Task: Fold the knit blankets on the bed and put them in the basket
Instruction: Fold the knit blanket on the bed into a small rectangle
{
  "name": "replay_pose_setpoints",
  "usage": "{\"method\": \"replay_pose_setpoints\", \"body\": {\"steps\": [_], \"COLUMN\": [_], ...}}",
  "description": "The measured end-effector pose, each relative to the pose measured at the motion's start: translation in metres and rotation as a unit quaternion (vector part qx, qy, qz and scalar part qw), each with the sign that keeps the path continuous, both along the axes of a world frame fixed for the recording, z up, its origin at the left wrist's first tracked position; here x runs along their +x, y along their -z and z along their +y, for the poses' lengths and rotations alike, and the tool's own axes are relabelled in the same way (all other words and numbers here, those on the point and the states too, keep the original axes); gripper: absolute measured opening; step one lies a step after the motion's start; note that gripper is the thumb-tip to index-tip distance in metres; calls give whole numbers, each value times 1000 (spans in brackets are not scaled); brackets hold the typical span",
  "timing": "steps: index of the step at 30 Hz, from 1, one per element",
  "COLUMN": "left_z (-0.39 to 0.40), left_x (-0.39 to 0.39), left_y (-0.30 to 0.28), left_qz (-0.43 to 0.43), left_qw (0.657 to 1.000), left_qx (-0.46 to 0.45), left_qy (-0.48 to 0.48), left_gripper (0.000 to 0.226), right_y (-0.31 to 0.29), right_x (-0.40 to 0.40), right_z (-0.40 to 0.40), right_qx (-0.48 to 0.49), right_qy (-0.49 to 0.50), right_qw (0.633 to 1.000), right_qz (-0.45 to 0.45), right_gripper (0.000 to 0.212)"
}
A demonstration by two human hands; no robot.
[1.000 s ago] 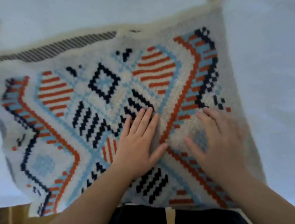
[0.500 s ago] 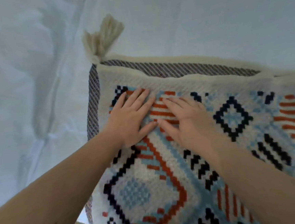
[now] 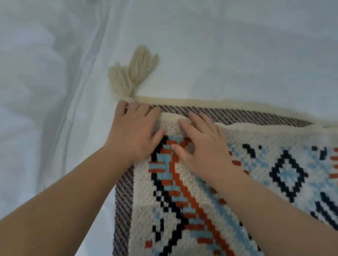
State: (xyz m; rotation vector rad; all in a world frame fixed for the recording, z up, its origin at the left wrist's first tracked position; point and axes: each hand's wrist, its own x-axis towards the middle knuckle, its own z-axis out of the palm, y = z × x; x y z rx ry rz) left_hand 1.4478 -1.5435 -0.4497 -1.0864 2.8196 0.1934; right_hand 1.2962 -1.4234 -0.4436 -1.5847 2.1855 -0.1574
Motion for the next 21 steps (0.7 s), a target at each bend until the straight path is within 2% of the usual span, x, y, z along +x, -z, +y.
{"method": "replay_pose_setpoints", "body": {"steps": [3,7,10,14,17,19,21], "left_z": [-10,-41,-75,-82,-52,-31,-21], "left_x": [4,13,16,18,24,28,27], "left_y": [-8,-30,-41,-23,-12,-5,-1], "left_qz": [38,45,45,-1,91,139,192], "left_qw": [999,996,995,998,985,960,921], "left_qx": [-24,-76,-92,-45,9,66,137], "left_qy": [22,9,-20,-37,-147,-234,-309], "left_gripper": [30,34,34,40,55,61,64], "right_y": [-3,-8,-19,-11,2,5,5], "right_x": [-1,0,0,-1,-1,0,1], "right_z": [-13,-44,-81,-106,-100,-98,-99], "right_qx": [-9,-107,-171,-92,-33,-32,-44], "right_qy": [17,33,29,-12,-17,-19,-19], "right_qw": [1000,991,985,995,998,998,998], "right_qz": [-4,-71,-19,48,48,50,37], "right_gripper": [58,25,20,25,40,43,42]}}
